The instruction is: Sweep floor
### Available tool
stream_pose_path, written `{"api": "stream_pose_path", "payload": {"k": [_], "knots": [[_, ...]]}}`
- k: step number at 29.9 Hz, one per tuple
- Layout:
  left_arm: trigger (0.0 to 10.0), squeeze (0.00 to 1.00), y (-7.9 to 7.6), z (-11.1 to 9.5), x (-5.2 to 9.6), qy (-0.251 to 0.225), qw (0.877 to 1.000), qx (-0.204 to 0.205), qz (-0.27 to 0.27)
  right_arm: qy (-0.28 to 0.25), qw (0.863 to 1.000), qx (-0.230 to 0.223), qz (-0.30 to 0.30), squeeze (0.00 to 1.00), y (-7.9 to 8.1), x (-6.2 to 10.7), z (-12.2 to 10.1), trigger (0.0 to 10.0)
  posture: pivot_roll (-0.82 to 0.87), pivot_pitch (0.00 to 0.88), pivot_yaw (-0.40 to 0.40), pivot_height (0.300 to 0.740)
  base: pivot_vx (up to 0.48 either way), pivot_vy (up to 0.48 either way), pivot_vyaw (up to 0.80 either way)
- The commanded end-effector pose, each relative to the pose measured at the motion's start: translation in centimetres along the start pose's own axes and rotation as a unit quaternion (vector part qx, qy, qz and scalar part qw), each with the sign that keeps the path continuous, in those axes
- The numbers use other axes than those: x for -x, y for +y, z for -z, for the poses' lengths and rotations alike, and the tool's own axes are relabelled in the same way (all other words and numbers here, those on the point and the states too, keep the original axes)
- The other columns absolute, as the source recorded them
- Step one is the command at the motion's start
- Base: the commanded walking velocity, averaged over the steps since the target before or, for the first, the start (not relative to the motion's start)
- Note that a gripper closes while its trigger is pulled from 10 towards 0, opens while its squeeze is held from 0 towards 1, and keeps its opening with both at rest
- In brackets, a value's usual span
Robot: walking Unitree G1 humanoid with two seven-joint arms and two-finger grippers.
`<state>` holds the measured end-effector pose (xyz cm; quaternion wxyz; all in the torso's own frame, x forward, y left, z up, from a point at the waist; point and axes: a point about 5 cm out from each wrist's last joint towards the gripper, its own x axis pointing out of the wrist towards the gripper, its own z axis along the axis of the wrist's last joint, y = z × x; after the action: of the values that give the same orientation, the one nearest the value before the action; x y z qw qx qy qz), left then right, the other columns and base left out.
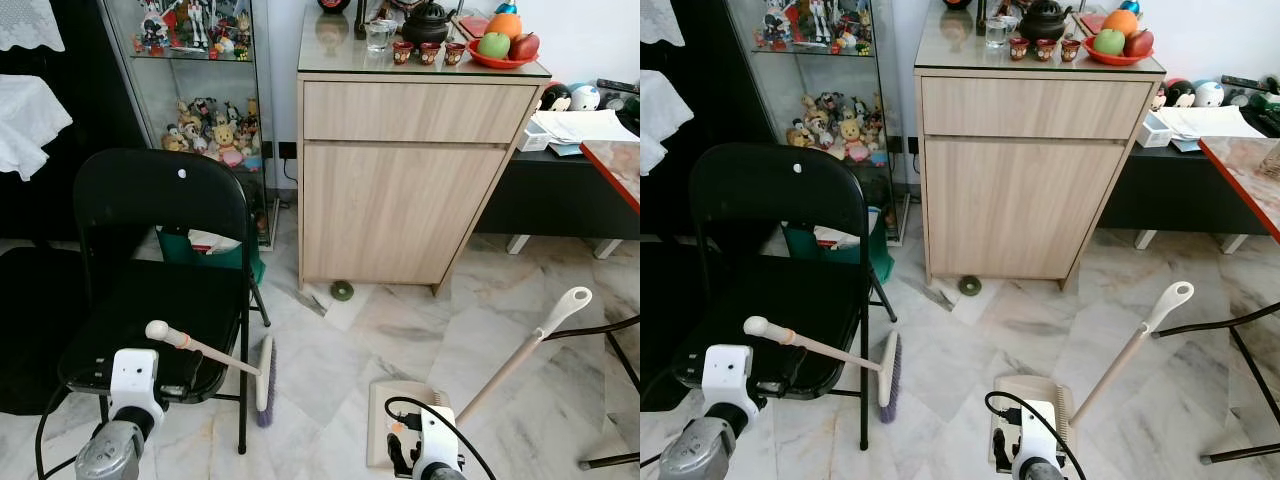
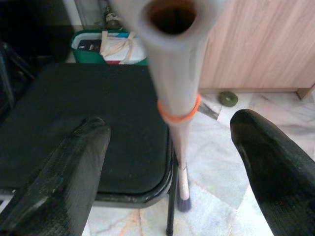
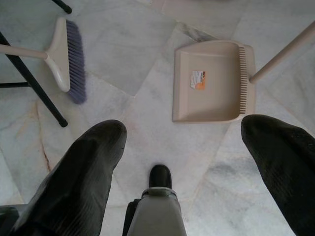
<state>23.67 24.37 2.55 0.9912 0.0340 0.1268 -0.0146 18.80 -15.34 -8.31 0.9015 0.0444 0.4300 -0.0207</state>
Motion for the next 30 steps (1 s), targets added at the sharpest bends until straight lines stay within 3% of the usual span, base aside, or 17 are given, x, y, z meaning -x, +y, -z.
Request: {"api": "stream_pose_path", "payload": {"k": [1,12,21,30], "knots": [[10.0,0.0,-0.2,0.5,0.1,0.011,1.0,0.002,0.001,0.001,1.0,0.001,0.003,0.0,-0.2,0.0,0.0,10.0,-0.01,0.028,-0.047,0.74,0.0,0.0,0.0],[10.0,0.0,-0.3,0.4,-0.3,0.004,1.0,0.009,-0.02,0.002,1.0,0.001,0.002,0.0,-0.2,0.0,0.1,10.0,-0.01,0.031,-0.047,0.74,0.0,0.0,0.0],[10.0,0.0,-0.4,-0.6,-1.8,-0.015,0.996,0.063,-0.054,0.003,1.0,0.002,0.001,0.0,-0.2,0.1,0.2,10.0,-0.02,0.035,-0.047,0.74,0.0,0.0,0.0],[10.0,0.0,-0.9,-1.0,-2.5,-0.021,0.997,0.061,-0.053,0.002,1.0,0.003,-0.002,0.0,0.0,0.0,0.1,10.0,-0.02,0.036,-0.05,0.74,0.0,0.0,0.0]]}}
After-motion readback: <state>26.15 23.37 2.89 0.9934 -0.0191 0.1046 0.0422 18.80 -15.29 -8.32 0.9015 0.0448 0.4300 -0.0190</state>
